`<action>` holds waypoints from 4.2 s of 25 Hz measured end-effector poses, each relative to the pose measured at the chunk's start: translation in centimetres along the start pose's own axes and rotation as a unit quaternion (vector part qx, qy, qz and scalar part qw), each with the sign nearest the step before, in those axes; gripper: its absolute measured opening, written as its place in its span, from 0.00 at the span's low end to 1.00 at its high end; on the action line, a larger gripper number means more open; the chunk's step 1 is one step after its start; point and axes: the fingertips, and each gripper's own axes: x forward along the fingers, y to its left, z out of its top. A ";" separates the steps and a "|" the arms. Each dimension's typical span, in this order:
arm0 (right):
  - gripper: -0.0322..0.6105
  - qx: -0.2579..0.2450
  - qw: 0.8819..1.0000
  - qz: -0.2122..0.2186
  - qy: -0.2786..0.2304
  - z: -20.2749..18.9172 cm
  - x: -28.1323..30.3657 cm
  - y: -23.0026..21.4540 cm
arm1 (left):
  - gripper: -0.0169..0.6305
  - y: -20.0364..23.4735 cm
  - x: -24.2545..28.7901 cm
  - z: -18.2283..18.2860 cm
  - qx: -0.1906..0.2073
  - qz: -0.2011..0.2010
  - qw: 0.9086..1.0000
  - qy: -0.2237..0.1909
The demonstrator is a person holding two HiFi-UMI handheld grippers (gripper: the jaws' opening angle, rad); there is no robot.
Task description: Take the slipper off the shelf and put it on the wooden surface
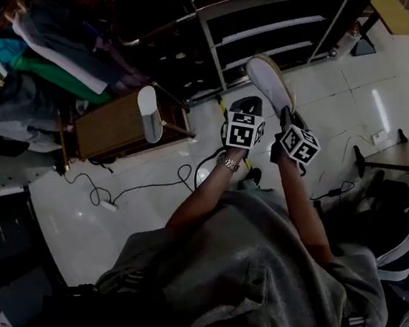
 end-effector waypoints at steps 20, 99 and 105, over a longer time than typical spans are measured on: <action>0.14 -0.133 0.913 0.284 0.262 -30.5 0.9 41.3 | 0.03 30.4 -37.6 -21.8 -0.277 0.351 0.894 -0.038; 0.05 -0.377 0.751 0.424 0.337 -48.4 -0.8 74.3 | 0.03 51.5 -59.0 -24.6 -0.309 0.413 0.852 -0.088; 0.05 -0.359 0.752 0.446 0.326 -47.1 -2.5 75.9 | 0.03 51.3 -59.5 -24.1 -0.307 0.412 0.852 -0.103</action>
